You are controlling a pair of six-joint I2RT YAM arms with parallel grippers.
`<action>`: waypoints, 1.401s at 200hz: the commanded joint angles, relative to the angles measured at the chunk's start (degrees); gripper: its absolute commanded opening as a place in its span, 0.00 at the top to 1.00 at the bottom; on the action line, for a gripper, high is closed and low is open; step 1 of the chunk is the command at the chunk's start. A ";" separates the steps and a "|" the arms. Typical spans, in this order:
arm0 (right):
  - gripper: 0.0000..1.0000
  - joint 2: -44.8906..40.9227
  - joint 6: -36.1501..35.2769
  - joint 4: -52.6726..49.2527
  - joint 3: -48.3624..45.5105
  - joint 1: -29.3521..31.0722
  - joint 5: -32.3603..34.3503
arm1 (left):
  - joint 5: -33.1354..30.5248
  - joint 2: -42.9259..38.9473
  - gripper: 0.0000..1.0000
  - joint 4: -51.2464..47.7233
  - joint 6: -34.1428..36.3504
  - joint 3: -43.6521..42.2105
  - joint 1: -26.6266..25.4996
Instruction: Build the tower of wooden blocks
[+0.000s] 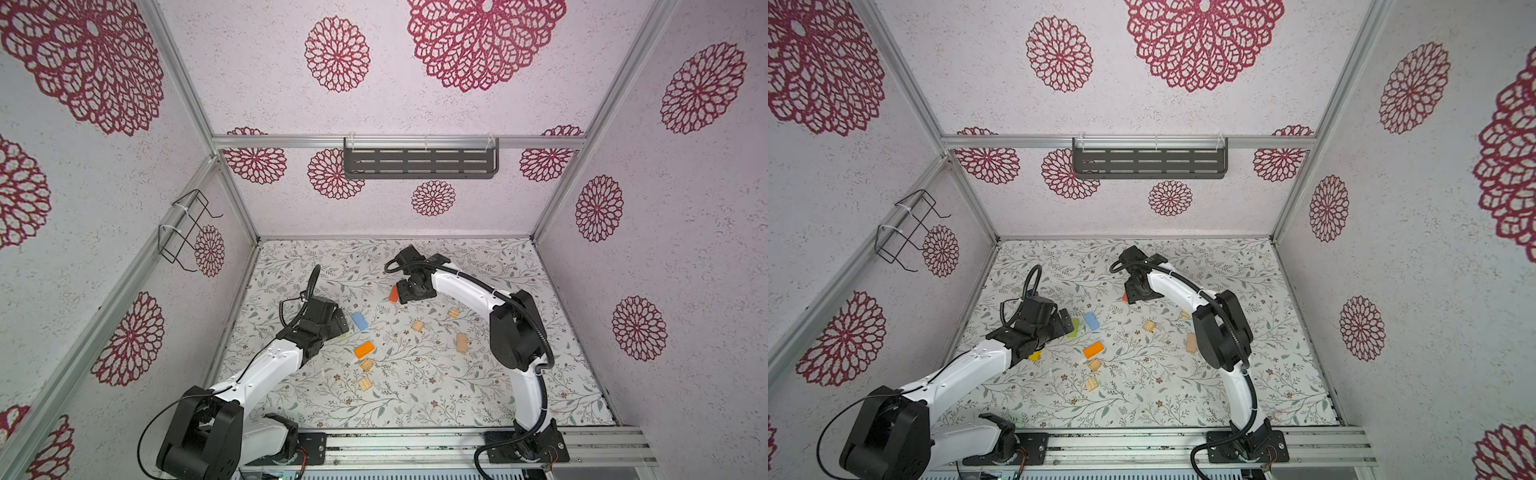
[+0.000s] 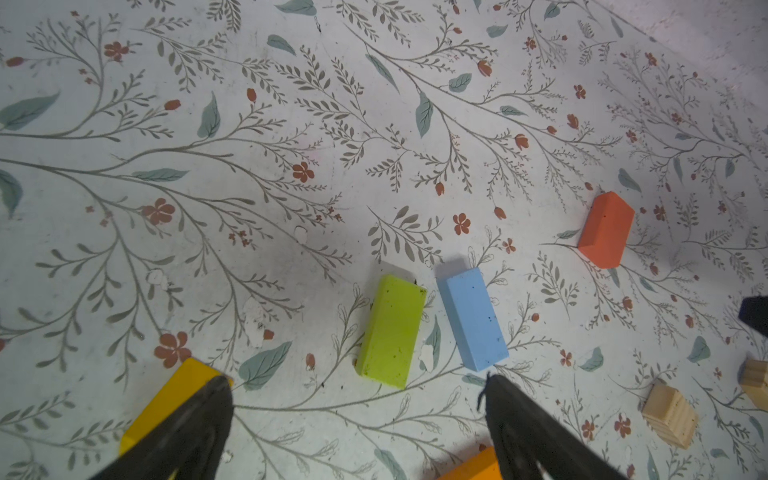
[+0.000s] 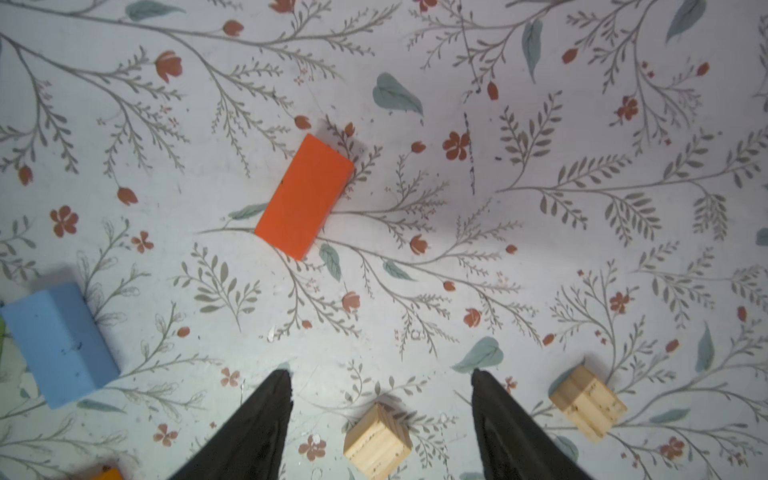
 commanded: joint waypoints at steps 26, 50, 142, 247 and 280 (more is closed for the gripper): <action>0.34 7.94 1.39 -2.77 10.84 -1.15 -1.96 | 0.30 -0.29 0.03 0.18 -1.03 0.35 0.69; 0.34 11.40 3.23 -1.87 14.36 -0.98 -3.10 | 1.52 -0.82 0.03 0.84 -1.16 -0.50 1.71; 0.30 17.69 7.26 1.35 19.86 1.17 -3.42 | 4.04 -1.74 0.03 2.63 -1.21 -2.03 3.17; 0.42 21.15 7.46 -0.70 23.15 2.31 -1.90 | 4.58 -1.74 0.03 2.88 -1.38 -2.16 3.57; 0.56 20.68 7.19 -2.41 23.14 3.00 0.46 | 4.56 -1.97 0.03 2.83 -1.30 -2.25 3.52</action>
